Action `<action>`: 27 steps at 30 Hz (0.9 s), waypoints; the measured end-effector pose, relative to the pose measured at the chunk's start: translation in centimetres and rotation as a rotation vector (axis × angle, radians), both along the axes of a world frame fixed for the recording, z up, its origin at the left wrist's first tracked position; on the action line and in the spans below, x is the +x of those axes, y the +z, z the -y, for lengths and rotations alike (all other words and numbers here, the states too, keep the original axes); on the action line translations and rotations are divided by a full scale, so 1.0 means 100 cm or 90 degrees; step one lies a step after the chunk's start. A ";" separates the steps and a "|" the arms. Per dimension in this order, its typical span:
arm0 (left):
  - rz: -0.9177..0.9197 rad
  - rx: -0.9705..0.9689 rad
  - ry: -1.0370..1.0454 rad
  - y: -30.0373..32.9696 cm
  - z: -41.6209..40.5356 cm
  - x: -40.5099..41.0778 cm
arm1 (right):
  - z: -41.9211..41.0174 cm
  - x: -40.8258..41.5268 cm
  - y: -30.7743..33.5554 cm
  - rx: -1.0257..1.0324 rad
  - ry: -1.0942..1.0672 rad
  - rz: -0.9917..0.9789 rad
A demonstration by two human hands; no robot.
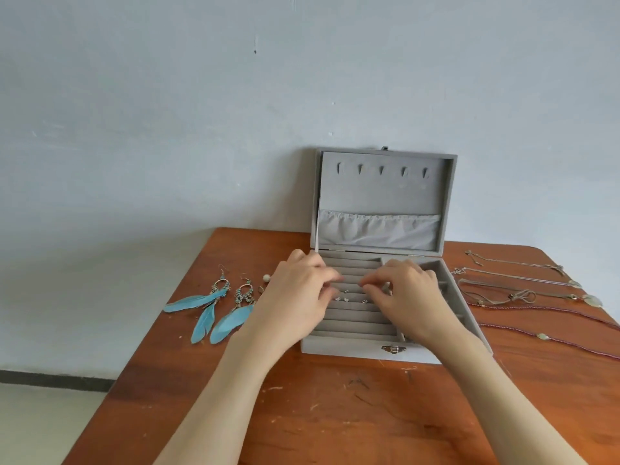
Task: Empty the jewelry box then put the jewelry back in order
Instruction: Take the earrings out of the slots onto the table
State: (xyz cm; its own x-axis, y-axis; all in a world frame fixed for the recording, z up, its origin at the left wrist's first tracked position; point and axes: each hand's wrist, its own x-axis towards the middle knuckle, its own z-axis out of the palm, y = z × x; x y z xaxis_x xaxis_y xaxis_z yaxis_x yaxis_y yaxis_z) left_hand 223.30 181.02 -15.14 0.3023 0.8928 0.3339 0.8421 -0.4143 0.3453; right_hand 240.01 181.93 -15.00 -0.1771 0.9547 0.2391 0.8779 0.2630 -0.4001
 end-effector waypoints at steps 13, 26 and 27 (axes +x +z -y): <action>-0.073 0.006 0.028 -0.006 -0.008 0.008 | -0.001 -0.011 -0.008 0.021 0.051 0.059; -0.003 -0.032 0.056 -0.004 -0.010 0.006 | -0.003 -0.017 -0.010 0.050 0.040 0.060; 0.024 -0.036 0.058 -0.001 -0.009 0.004 | -0.003 -0.017 -0.010 0.060 0.045 0.069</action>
State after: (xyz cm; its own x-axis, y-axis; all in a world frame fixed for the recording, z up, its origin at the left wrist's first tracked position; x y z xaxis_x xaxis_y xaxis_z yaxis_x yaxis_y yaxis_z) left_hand 223.72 181.89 -15.19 0.2080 0.9335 0.2920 0.8614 -0.3163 0.3975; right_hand 238.29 182.27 -15.99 -0.2721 0.9133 0.3031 0.8926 0.3572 -0.2751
